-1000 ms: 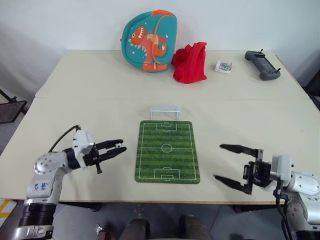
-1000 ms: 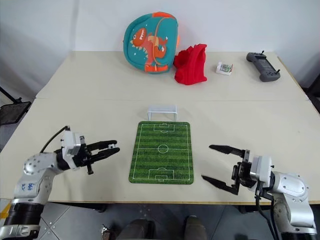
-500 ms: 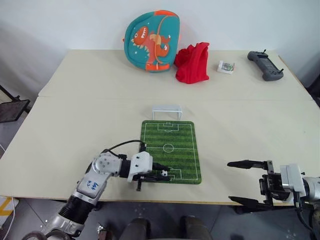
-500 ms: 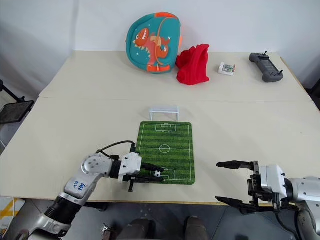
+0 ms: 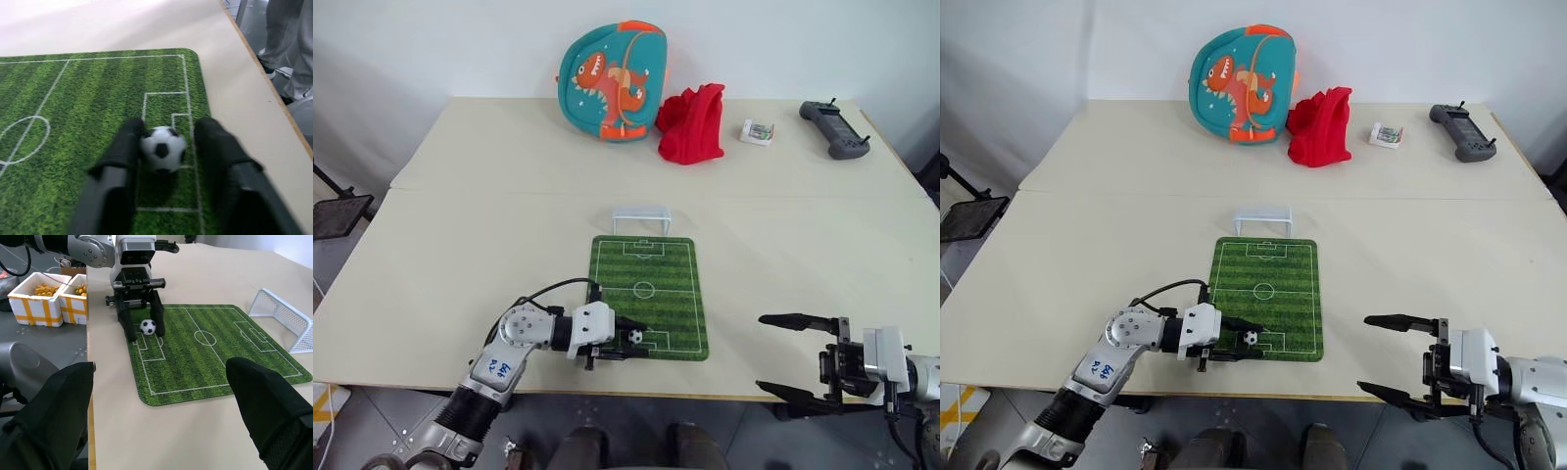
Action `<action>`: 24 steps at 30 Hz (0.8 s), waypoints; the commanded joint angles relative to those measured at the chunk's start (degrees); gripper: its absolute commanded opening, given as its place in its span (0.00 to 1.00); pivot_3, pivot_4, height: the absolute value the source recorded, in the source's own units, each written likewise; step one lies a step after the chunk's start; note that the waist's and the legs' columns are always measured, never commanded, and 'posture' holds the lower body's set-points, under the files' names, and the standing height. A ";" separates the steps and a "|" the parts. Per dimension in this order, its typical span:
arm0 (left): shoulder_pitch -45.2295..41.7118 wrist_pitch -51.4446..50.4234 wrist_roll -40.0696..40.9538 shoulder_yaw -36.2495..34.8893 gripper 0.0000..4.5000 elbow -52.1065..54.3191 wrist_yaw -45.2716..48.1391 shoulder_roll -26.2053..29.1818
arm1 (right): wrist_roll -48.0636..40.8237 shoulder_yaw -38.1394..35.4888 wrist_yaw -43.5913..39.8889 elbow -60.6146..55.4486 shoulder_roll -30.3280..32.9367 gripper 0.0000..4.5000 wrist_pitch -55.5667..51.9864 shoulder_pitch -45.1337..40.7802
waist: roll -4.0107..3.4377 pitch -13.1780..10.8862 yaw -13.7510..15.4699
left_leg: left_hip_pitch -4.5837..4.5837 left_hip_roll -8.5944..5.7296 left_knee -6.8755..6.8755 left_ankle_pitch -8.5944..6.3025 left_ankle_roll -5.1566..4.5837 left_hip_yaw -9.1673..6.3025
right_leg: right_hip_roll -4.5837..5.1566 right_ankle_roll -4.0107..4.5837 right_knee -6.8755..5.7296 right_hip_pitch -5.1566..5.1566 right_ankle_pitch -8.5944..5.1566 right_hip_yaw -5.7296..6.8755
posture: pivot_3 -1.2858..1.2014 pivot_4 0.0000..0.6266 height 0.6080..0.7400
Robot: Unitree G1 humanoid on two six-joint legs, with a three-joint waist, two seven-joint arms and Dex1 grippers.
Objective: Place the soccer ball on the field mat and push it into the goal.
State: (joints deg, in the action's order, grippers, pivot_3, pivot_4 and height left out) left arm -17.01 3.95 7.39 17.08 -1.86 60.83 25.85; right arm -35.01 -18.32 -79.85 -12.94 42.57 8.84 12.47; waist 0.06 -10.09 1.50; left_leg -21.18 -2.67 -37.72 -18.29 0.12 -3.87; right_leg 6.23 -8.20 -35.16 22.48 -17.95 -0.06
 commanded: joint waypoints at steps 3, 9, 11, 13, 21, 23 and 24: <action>0.19 1.41 0.82 -0.23 0.74 0.38 0.35 -0.11 | -0.27 0.14 0.47 -0.82 -0.57 1.00 0.43 0.14 | 0.00 0.00 -0.01 | 0.00 0.00 0.00 0.00 0.00 0.00 | 0.00 0.00 -0.01 0.00 0.00 0.00 | 0.52 0.24 1.00; 0.41 1.44 2.40 -1.99 0.74 1.31 -0.14 -0.15 | -0.05 0.88 0.51 -0.22 -0.90 1.00 0.31 0.06 | 0.00 0.00 -0.02 | 0.00 0.00 0.00 0.00 0.00 0.00 | 0.01 0.00 -0.01 0.00 0.00 0.00 | 0.52 0.24 1.00; 0.53 1.51 2.66 -2.30 0.74 1.28 -0.07 0.07 | -0.04 1.10 0.43 0.01 -0.85 1.00 0.23 -0.11 | 0.00 0.00 -0.02 | 0.00 0.00 0.00 0.00 0.00 0.00 | 0.01 0.00 -0.01 0.00 0.00 0.00 | 0.52 0.24 1.00; 0.78 1.23 3.22 -2.78 0.74 1.60 -0.08 0.06 | -0.08 1.34 0.35 0.22 -0.76 1.00 0.21 -0.17 | 0.00 0.00 -0.03 | 0.00 0.00 -0.01 0.00 0.00 0.00 | 0.01 0.00 -0.01 0.00 0.00 0.00 | 0.52 0.24 1.00; 4.33 -3.17 14.71 -11.26 0.74 9.25 2.38 3.19 | 0.11 2.28 0.16 0.60 -1.03 1.00 0.68 -0.01 | 0.00 0.00 -0.13 | 0.00 0.04 -0.01 0.00 0.00 -0.02 | 0.13 0.00 -0.02 0.01 0.00 -0.04 | 0.52 0.24 1.00; 6.13 -4.79 18.51 -15.68 0.74 10.88 2.93 5.57 | -0.08 2.14 -0.05 0.82 -1.27 1.00 1.16 -0.06 | -0.01 0.01 -0.28 | 0.02 0.06 0.00 0.00 0.01 -0.03 | 0.13 0.00 -0.03 0.01 0.00 -0.06 | 0.52 0.24 1.00; 6.82 -5.33 19.68 -17.19 0.74 11.37 3.15 6.48 | -0.15 2.06 -0.17 0.94 -1.33 1.00 1.31 -0.06 | -0.02 0.01 -0.29 | 0.02 0.07 0.00 -0.01 0.01 -0.03 | 0.13 0.01 -0.04 0.01 0.00 -0.08 | 0.52 0.24 1.00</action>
State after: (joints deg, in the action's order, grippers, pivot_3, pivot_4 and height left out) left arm -11.24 -0.59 23.79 2.95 6.96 63.39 31.23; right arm -34.34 -15.87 -79.63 -11.41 41.74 9.03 12.31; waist 0.04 -10.08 1.21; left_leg -21.14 -2.59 -37.71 -18.30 0.14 -3.90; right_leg 6.36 -8.19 -35.19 22.49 -17.95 -0.15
